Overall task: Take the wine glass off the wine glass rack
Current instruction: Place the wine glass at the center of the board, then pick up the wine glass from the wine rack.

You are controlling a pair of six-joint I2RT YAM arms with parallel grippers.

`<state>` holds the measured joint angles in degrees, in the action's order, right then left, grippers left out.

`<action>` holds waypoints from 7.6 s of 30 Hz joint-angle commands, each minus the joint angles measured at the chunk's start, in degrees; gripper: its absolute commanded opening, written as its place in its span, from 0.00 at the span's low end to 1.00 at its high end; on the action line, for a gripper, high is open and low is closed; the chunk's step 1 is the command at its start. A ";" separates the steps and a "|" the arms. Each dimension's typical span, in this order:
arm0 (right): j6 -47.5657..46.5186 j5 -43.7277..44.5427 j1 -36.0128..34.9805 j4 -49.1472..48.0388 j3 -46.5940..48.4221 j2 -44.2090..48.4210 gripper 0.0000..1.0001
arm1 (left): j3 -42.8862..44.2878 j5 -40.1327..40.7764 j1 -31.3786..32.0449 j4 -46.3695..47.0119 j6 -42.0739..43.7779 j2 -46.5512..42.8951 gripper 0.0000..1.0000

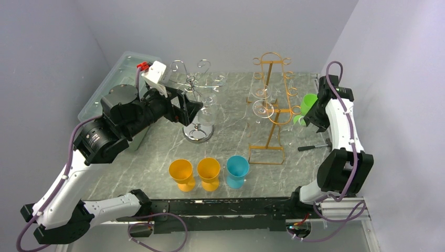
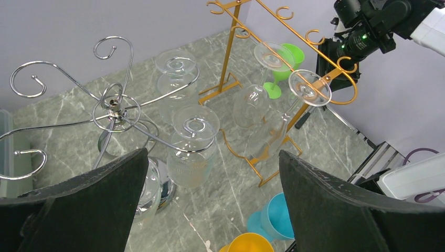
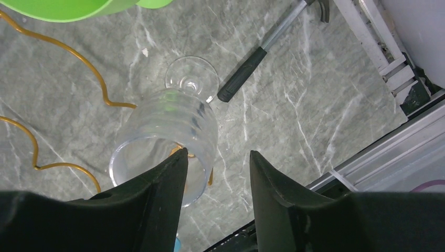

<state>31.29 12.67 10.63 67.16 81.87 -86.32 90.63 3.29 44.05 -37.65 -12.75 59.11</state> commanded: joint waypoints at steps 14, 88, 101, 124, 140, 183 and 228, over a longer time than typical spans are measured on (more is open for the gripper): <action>1.07 2.59 0.18 4.22 10.44 8.62 0.62 | 1.97 0.17 -0.30 0.72 -0.07 1.14 1.00; -10.86 10.99 -45.26 4.42 41.08 -9.22 0.70 | 6.23 7.30 -0.31 -0.51 -1.84 10.06 0.99; -11.66 11.86 -45.35 5.18 45.63 -8.90 0.48 | 5.87 7.35 -0.30 0.01 -1.86 9.97 0.99; -12.79 6.26 -45.96 5.47 50.34 -10.26 0.45 | 3.41 3.51 -0.33 4.49 -0.02 8.77 1.00; -11.88 1.41 -46.23 3.67 50.10 -8.12 0.44 | -14.88 -15.30 -0.31 35.03 6.31 5.97 0.84; -8.88 -1.33 -46.32 2.22 51.55 -2.35 0.41 | -22.17 -24.89 0.48 68.70 6.89 23.14 0.51; -7.66 -1.83 -46.31 -0.67 47.15 1.79 0.39 | -12.84 -23.86 4.18 74.68 7.22 30.86 0.35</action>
<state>22.76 11.38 -35.46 71.75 129.12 -87.09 74.52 -21.08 47.66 34.06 -5.61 89.86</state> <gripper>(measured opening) 0.707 0.365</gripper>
